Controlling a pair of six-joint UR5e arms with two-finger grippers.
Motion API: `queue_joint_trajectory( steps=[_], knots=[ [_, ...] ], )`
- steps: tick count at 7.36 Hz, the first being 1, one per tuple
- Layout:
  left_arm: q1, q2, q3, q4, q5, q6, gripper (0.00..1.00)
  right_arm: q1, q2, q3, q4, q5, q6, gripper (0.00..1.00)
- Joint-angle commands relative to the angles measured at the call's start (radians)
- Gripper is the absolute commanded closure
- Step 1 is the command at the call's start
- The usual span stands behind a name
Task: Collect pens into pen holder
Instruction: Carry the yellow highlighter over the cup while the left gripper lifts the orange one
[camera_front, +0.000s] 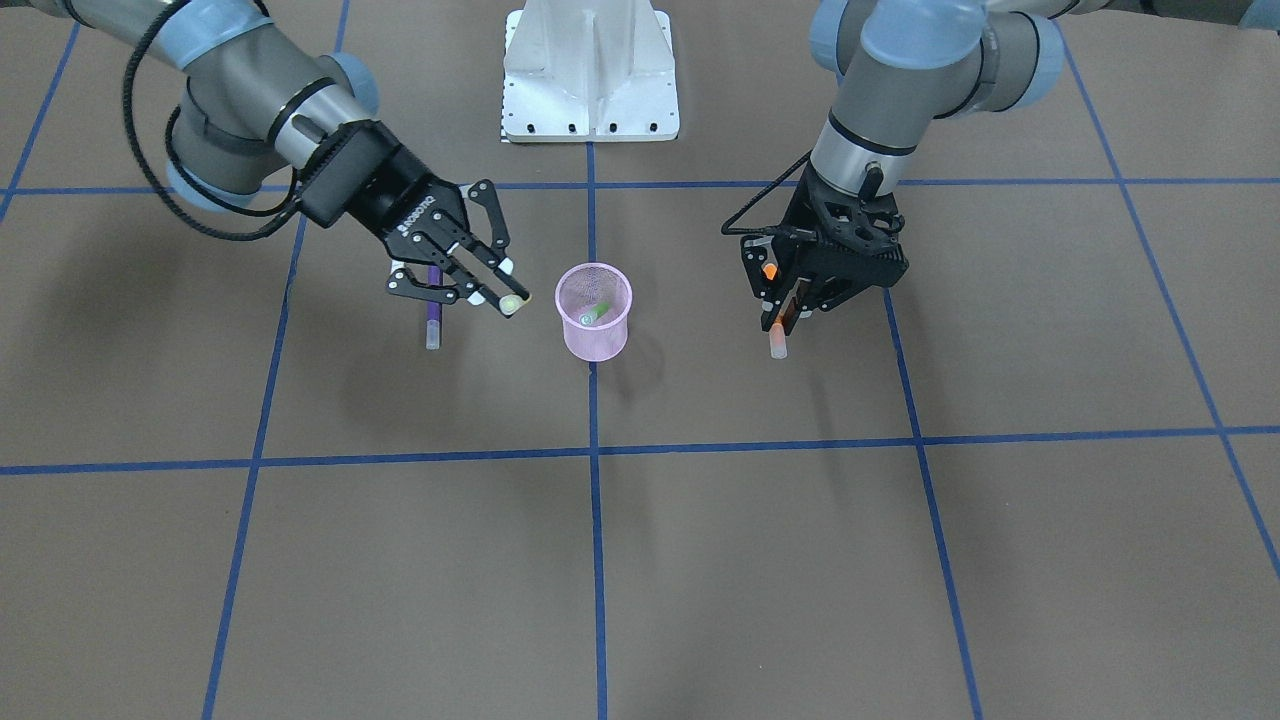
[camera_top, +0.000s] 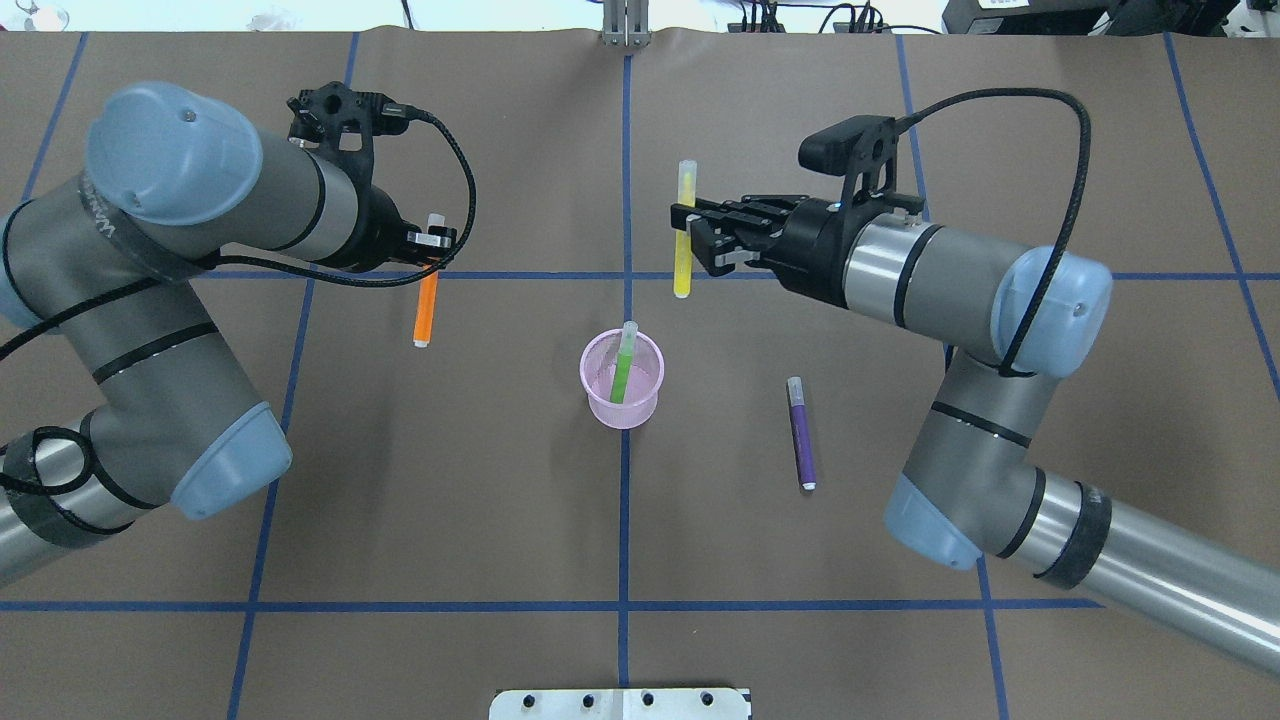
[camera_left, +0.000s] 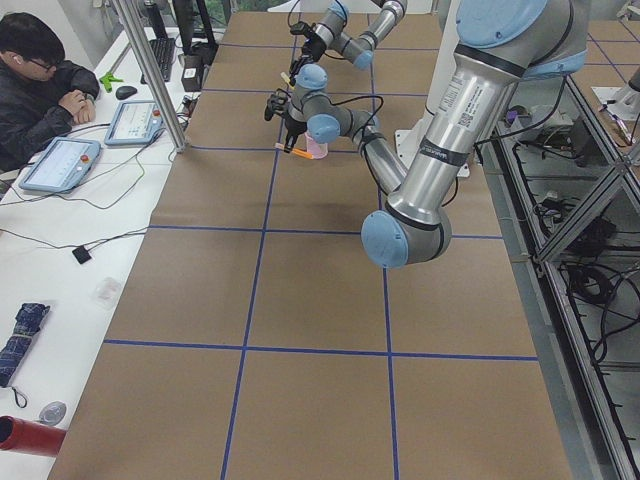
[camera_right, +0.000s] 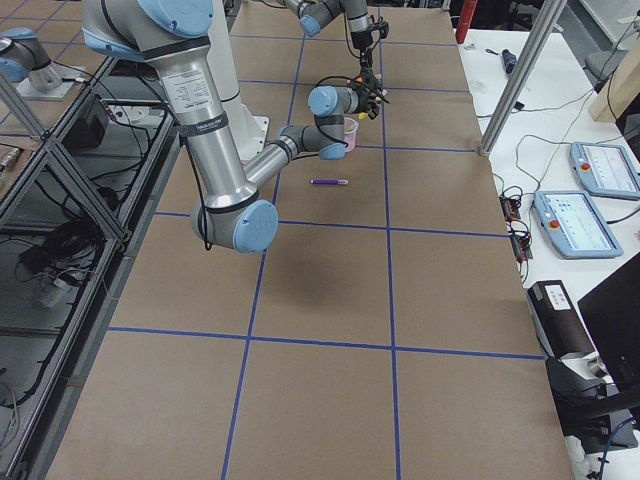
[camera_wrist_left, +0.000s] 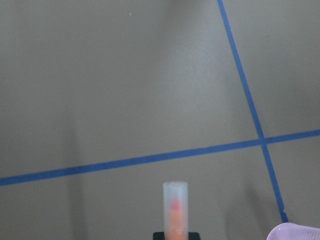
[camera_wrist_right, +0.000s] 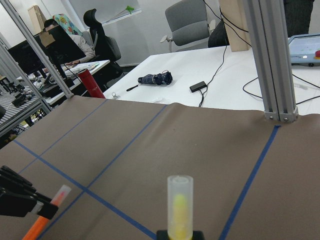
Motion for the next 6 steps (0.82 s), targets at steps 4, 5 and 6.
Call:
queue_joint_trajectory(
  steps=[4, 5, 6],
  knots=[
    [-0.012, 0.002, 0.006, -0.011, 0.004, 0.001, 1.0, -0.145, 0.043, -0.079, -0.003, -0.135, -0.104, 1.0],
    [-0.012, 0.002, 0.006, -0.011, 0.004, 0.001, 1.0, -0.154, 0.05, -0.1, 0.0, -0.152, -0.102, 1.0],
    [-0.012, 0.002, 0.008, -0.011, 0.004, 0.001, 1.0, -0.163, 0.05, -0.105, -0.001, -0.161, -0.102, 1.0]
  ],
)
